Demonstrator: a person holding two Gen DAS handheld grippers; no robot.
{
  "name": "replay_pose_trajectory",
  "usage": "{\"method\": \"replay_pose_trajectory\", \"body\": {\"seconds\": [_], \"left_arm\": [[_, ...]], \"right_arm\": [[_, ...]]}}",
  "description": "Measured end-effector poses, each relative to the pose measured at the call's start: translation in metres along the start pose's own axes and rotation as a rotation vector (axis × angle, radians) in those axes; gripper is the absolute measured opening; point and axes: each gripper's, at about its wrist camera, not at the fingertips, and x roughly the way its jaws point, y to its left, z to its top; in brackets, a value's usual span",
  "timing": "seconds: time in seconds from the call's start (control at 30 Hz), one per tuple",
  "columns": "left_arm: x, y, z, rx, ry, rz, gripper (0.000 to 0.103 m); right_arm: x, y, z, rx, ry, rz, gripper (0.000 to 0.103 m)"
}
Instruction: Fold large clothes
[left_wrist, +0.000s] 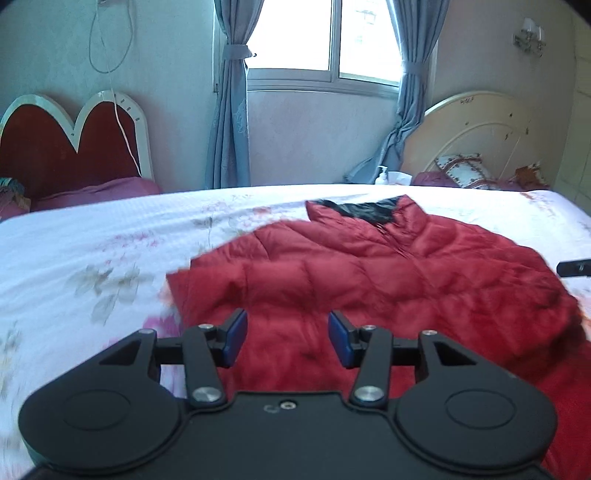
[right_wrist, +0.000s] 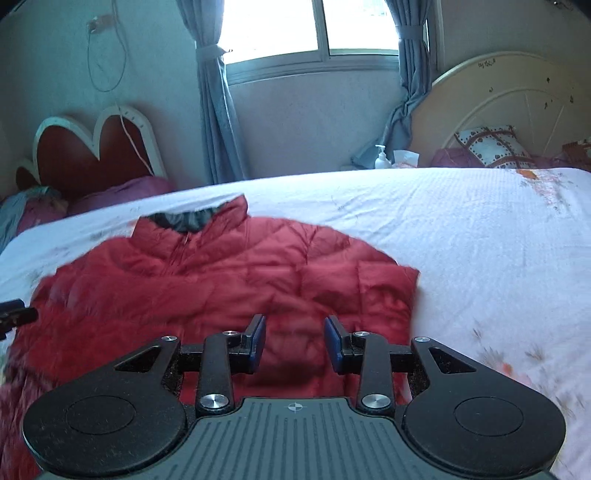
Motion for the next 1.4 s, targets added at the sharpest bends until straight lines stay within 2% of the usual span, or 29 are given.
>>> {"method": "replay_pose_trajectory", "body": {"seconds": [0.1,0.2,0.33,0.43,0.47,0.53,0.57,0.6,0.67,0.77,0.83,0.9,0.97,1.1,1.27,1.4], "left_arm": [[-0.005,-0.008,-0.017,-0.003,0.026,-0.02,0.047],[0.014,-0.012,-0.025,0.013,0.066,-0.009,0.049],[0.033,-0.008,-0.026,-0.007,0.075,0.005,0.049],[0.028,-0.009,-0.023,0.003,0.081,0.013,0.049],[0.022,-0.009,-0.021,0.002,0.081,0.016,0.055],[0.005,-0.009,-0.023,0.012,0.043,0.035,0.095],[-0.004,-0.008,-0.025,0.026,0.029,0.047,0.096],[-0.011,-0.007,-0.028,0.039,0.028,0.046,0.095],[-0.024,0.0,-0.036,0.04,0.048,0.034,0.095],[-0.045,0.013,-0.051,0.017,0.085,0.002,0.084],[-0.062,0.022,-0.062,-0.009,0.104,0.006,0.079],[-0.079,0.031,-0.074,-0.047,0.12,0.007,0.077],[-0.098,0.039,-0.089,-0.088,0.14,0.015,0.075],[-0.135,0.045,-0.12,-0.164,0.173,0.035,0.071],[-0.174,0.045,-0.15,-0.271,0.194,0.026,0.069],[-0.199,0.043,-0.172,-0.377,0.196,-0.034,0.062]], "right_arm": [[-0.004,0.001,-0.019,0.014,0.041,0.015,0.035],[0.013,0.003,-0.03,0.014,0.084,0.01,0.035],[0.039,0.006,-0.027,-0.02,0.093,-0.029,0.035],[0.041,0.008,-0.024,-0.044,0.107,-0.042,0.035],[0.035,0.007,-0.023,-0.038,0.108,-0.043,0.035],[0.01,0.003,-0.024,-0.018,0.075,-0.042,0.038],[-0.003,0.001,-0.027,-0.014,0.061,-0.043,0.068],[-0.014,-0.003,-0.032,-0.01,0.046,-0.04,0.087],[-0.037,-0.012,-0.042,0.007,0.044,-0.026,0.086],[-0.07,-0.03,-0.059,0.066,0.058,-0.026,0.086],[-0.09,-0.043,-0.071,0.118,0.055,-0.018,0.086],[-0.107,-0.056,-0.084,0.165,0.078,-0.008,0.069],[-0.119,-0.068,-0.098,0.211,0.102,0.011,0.064],[-0.139,-0.085,-0.122,0.272,0.13,0.048,0.064],[-0.169,-0.102,-0.153,0.313,0.158,0.111,0.064],[-0.192,-0.112,-0.182,0.367,0.182,0.183,0.064]]}}
